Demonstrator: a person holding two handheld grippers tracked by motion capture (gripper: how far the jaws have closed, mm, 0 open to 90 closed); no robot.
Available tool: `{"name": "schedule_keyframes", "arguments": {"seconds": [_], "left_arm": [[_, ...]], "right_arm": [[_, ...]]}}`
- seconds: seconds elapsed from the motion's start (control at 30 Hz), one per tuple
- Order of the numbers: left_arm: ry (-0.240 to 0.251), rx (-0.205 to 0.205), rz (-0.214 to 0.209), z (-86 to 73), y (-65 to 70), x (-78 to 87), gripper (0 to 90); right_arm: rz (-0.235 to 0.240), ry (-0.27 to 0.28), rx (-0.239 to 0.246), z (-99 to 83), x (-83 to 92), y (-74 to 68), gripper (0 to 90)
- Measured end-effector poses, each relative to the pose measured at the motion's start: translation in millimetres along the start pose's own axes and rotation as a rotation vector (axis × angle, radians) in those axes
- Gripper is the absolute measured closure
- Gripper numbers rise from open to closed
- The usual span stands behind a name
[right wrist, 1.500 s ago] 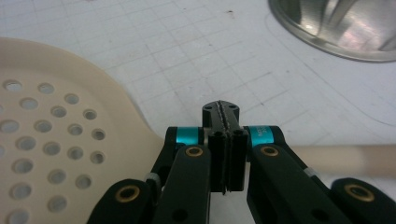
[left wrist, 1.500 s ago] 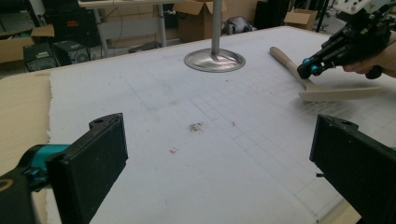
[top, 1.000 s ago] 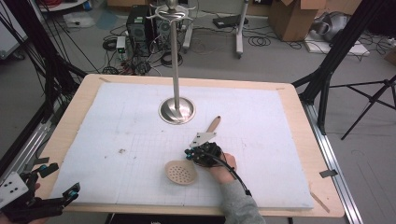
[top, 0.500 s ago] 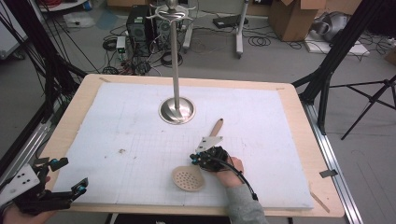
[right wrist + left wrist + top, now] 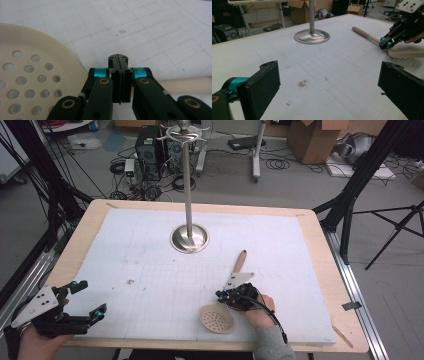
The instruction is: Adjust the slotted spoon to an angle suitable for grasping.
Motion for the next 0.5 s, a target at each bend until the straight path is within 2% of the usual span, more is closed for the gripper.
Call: {"name": "schedule_keyframes", "arguments": {"seconds": [0.5], "left_arm": [[-0.002, 0.0, -0.057, 1.6, 2.1, -22.9, 4.5]], "right_arm": [[-0.009, 0.011, -0.016, -22.0, 29.2, 3.0, 90.0]]}}
Point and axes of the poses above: each handheld gripper's, and its own axes: x roughly backward along the jaws, z roughly out of its top, y roughly to its right, the point moved 5 cm from there along -x, roughly forward along the jaws, and after that the axes turned 8 degrees about y, right-handed, at the moved point
